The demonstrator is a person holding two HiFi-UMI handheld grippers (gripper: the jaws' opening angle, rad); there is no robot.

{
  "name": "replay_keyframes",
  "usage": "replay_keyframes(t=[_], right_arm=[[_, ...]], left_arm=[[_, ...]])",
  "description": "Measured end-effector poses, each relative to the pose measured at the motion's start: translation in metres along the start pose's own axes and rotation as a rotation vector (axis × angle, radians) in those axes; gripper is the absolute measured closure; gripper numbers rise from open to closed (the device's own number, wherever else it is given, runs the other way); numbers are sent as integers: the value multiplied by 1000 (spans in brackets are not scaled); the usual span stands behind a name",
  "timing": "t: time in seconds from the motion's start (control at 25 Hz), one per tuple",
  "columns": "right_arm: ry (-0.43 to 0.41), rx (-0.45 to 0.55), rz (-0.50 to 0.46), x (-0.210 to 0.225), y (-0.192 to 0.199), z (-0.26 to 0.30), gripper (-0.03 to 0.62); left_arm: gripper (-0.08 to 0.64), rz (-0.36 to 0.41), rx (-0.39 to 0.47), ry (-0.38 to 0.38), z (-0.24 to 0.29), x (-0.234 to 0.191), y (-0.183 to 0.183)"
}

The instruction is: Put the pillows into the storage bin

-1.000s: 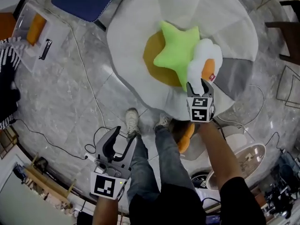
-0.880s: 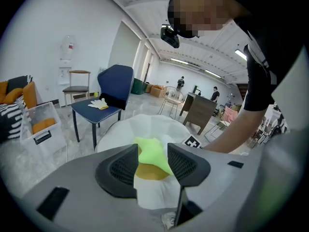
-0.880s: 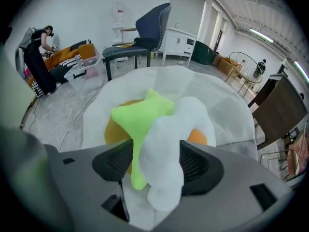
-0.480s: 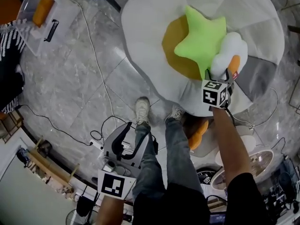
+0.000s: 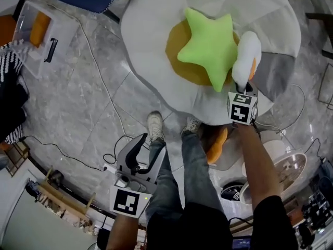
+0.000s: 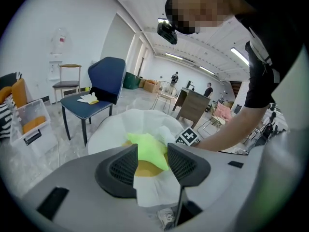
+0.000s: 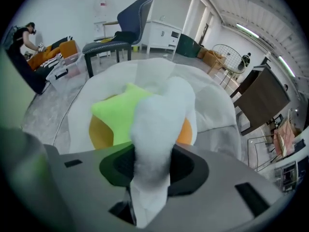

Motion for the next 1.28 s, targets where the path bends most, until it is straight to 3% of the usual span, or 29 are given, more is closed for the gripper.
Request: replay_keyframes(t=[0.36,0.68,0.96,1.28], right_arm=[[-41,155,101,34,42,-83,442],[-74,262,165,37,115,-166,442],[-45,271,237,39,192,-207,442],[-26,196,369,25,289,-213,442]], left_arm=[[356,123,20,118,7,40,-21],[354,278,11,223,13,84,-29],[356,446,-13,306,21,121,-34],[356,584,-75,416,40,166,-15]])
Point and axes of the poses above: the fingertips, and each gripper's own axes: z forward along the fingers, x to its right, y out of its underside, the point moved 6 cm from there along -z, backward along the fingers, and after that the axes turned 15 degrees about -x, right-handed, at the moved point
